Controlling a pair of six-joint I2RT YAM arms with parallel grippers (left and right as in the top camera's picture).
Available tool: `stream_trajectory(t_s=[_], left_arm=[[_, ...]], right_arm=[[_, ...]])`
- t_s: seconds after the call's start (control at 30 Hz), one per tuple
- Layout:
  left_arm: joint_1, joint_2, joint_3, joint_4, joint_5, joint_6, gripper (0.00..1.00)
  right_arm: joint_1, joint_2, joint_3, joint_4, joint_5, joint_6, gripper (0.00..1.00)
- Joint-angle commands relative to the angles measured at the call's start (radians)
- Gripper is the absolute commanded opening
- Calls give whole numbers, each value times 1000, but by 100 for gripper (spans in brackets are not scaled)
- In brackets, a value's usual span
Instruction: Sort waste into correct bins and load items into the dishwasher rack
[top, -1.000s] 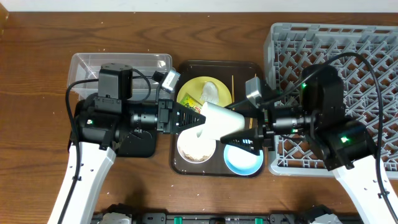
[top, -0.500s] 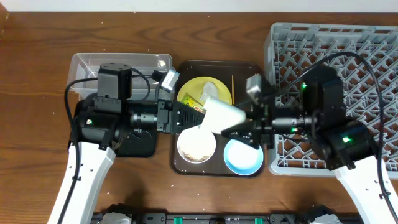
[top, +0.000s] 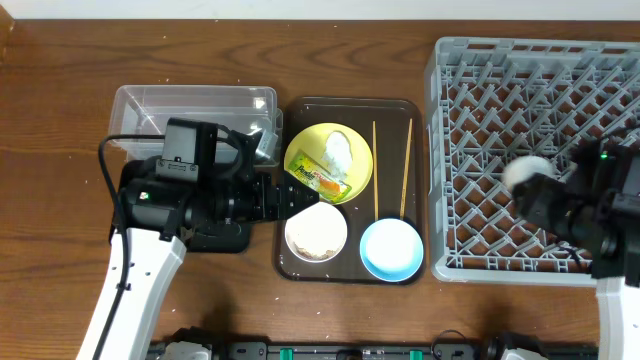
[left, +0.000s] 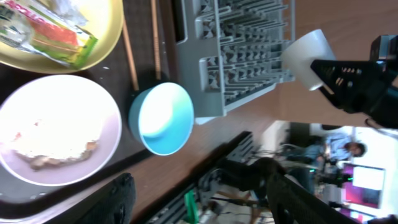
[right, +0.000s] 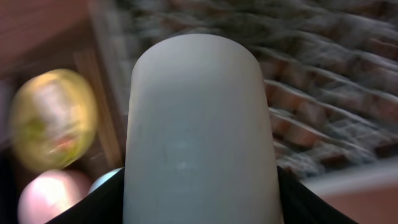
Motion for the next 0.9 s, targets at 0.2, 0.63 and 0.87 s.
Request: stream_trajectory(t_s=[0.2, 0.63, 0.87], left_arm=[[-90, -2, 7, -2, -63, 77, 70], [-197, -2, 7, -3, -211, 76, 70], [-365, 37, 7, 1, -620, -16, 70]], right_arm=[[-87, 235, 11, -24, 90, 65, 39], [-84, 341, 31, 6, -136, 35, 86], [-32, 182, 34, 103, -513, -140, 81]])
